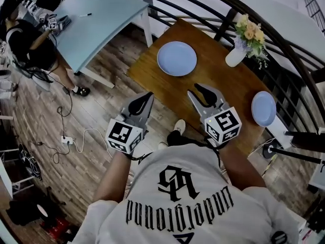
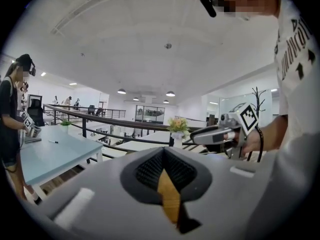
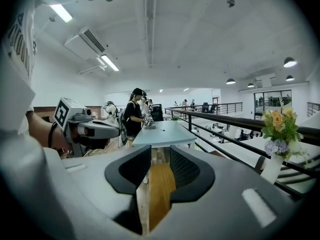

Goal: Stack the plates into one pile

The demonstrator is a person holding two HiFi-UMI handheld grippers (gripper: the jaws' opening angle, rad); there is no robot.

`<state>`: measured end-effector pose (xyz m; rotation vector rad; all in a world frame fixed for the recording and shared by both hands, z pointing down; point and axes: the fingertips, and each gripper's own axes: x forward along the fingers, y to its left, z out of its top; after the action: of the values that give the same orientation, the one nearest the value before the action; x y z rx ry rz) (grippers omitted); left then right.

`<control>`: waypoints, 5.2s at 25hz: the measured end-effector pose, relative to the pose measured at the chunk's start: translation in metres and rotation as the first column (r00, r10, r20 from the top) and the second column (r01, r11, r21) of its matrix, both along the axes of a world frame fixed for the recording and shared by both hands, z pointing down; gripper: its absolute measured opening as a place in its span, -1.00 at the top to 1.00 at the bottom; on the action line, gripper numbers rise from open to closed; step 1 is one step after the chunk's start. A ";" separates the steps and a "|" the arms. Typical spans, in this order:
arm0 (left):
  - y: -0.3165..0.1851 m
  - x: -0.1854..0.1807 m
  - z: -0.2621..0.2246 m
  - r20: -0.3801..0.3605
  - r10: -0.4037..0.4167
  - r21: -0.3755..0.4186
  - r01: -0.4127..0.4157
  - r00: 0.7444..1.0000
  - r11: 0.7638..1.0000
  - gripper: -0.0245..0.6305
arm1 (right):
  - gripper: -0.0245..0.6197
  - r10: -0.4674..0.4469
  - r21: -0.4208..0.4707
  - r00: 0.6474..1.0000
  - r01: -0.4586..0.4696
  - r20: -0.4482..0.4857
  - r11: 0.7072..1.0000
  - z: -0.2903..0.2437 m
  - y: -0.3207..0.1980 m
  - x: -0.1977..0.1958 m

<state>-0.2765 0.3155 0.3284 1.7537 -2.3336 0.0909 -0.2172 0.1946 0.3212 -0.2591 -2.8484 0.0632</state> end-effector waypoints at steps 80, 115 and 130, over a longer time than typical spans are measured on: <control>-0.251 -0.226 0.268 -0.431 0.275 -0.243 -0.405 0.859 0.882 0.78 | 0.62 0.242 -0.228 0.711 -0.496 -0.660 0.838 0.365 -0.246 -0.175; -0.229 -0.191 0.242 -0.420 0.243 -0.222 -0.358 0.875 0.907 0.78 | 0.86 0.205 -0.272 0.727 -0.480 -0.655 0.834 0.337 -0.225 -0.162; -0.226 -0.122 0.174 -0.331 0.264 -0.161 -0.330 0.906 0.930 0.78 | 0.86 0.257 -0.288 0.777 -0.486 -0.575 0.826 0.262 -0.228 -0.092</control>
<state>-0.3986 0.0894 0.5024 1.8513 -1.7597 0.1082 -0.3088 -0.0331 0.5828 0.2384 -2.2636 0.7309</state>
